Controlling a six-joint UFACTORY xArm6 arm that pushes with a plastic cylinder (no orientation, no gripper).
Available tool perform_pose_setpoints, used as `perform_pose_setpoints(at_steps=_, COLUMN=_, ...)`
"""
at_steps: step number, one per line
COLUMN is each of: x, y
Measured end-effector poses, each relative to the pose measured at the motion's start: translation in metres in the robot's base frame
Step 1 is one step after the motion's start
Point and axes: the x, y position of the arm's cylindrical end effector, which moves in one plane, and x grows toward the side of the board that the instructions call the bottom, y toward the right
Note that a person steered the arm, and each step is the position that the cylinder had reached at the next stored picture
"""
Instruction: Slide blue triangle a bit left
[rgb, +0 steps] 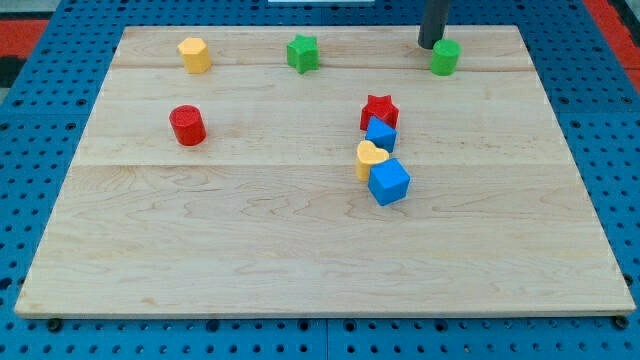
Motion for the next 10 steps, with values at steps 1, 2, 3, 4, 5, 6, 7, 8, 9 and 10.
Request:
perform_pose_setpoints(at_steps=1, x=0.000, y=-0.025)
perform_pose_setpoints(at_steps=2, x=-0.001, y=-0.095)
perform_pose_setpoints(at_steps=3, x=0.044, y=-0.098)
perform_pose_setpoints(at_steps=4, x=0.067, y=-0.069)
perform_pose_setpoints(at_steps=5, x=0.086, y=-0.045)
perform_pose_setpoints(at_steps=6, x=0.107, y=-0.046)
perform_pose_setpoints(at_steps=7, x=0.162, y=0.020)
perform_pose_setpoints(at_steps=8, x=0.185, y=0.012)
perform_pose_setpoints(at_steps=9, x=0.177, y=-0.074)
perform_pose_setpoints(at_steps=10, x=0.177, y=-0.099)
